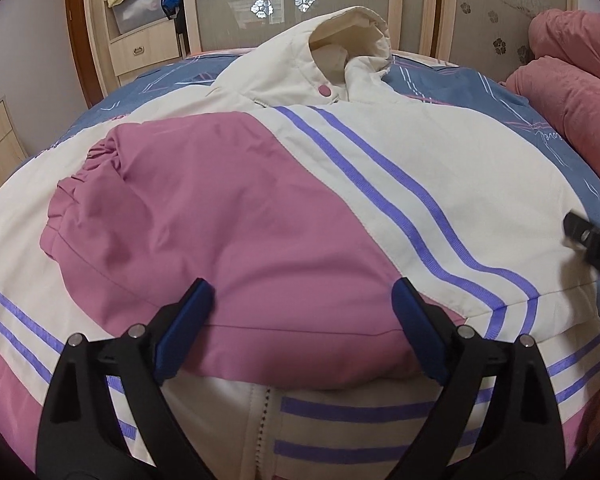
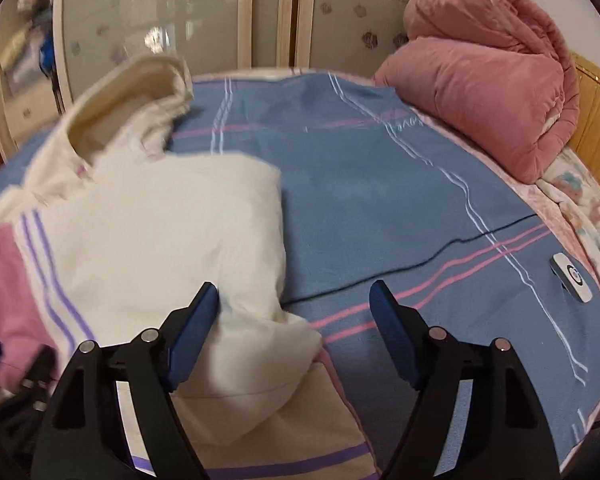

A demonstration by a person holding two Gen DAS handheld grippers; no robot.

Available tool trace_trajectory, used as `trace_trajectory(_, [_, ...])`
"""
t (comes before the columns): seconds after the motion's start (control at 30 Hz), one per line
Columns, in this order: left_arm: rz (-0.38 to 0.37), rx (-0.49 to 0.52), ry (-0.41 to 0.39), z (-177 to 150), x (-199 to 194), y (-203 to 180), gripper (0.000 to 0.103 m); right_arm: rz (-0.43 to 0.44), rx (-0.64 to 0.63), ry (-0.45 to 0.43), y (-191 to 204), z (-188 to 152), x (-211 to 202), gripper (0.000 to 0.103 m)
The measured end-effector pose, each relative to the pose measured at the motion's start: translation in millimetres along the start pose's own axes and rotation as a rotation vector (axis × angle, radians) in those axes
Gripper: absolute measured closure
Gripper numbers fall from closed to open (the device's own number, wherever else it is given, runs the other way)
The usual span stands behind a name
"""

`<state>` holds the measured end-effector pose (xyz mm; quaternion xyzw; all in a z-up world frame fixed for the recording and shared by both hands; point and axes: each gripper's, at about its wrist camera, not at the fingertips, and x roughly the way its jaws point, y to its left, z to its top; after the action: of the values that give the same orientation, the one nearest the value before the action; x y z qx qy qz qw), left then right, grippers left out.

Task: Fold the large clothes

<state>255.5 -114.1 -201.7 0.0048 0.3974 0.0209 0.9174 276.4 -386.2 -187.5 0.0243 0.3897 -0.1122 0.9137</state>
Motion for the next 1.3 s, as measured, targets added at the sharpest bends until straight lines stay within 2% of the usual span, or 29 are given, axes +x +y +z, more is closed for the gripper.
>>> trace_trajectory(0.1, [0.002, 0.002, -0.002, -0.3, -0.5, 0.0, 0.009, -0.002, 0.026, 0.03, -8.0, -0.9, 3.8, 0.023])
trace_trajectory(0.17, [0.001, 0.001, -0.004, -0.4, -0.7, 0.4, 0.009, -0.062, 0.035, 0.005, -13.3, 1.3, -0.2, 0.02])
trace_trajectory(0.37, [0.004, 0.002, -0.005, -0.1, -0.9, -0.9, 0.008, -0.132, 0.064, -0.012, -25.5, -0.7, -7.4, 0.019])
trace_trajectory(0.43, [0.005, 0.001, -0.005, -0.4, -1.3, -1.1, 0.008, -0.205, 0.07, -0.038, -30.1, 0.7, -10.4, 0.019])
trace_trajectory(0.47, [0.006, 0.0, -0.005, 0.0, -1.1, -0.9, 0.007, -0.275, 0.086, -0.047, -36.6, 2.0, -11.2, 0.019])
trace_trajectory(0.5, [0.006, -0.001, -0.006, -0.1, -1.1, -0.9, 0.007, -0.285, 0.107, -0.05, -43.6, 4.0, -11.3, 0.019])
trace_trajectory(0.63, [0.012, -0.001, -0.006, -0.1, -0.2, -1.5, 0.007, -0.168, 0.191, -0.054, -61.8, 7.3, -19.6, 0.019])
trace_trajectory(0.77, [0.014, -0.001, -0.007, -0.3, -0.1, -1.8, 0.006, -0.104, 0.123, -0.066, -43.8, 7.0, -21.3, 0.019])
trace_trajectory(0.9, [0.014, 0.0, -0.007, -0.3, 0.0, -1.8, 0.006, -0.017, 0.062, -0.004, -23.0, 3.5, -9.8, 0.019])
trace_trajectory(1.03, [0.014, 0.0, -0.007, -0.3, 0.0, -1.9, 0.006, -0.064, -0.01, 0.027, -8.5, -0.3, -1.3, 0.017])
trace_trajectory(1.13, [0.012, 0.0, -0.008, -0.5, 0.0, -1.8, 0.006, -0.103, 0.041, 0.035, -19.3, 0.5, 1.8, 0.013])
trace_trajectory(1.3, [0.016, 0.001, -0.007, -0.3, 0.3, -2.1, 0.005, -0.142, 0.108, -0.07, -30.8, 3.7, -19.5, 0.013])
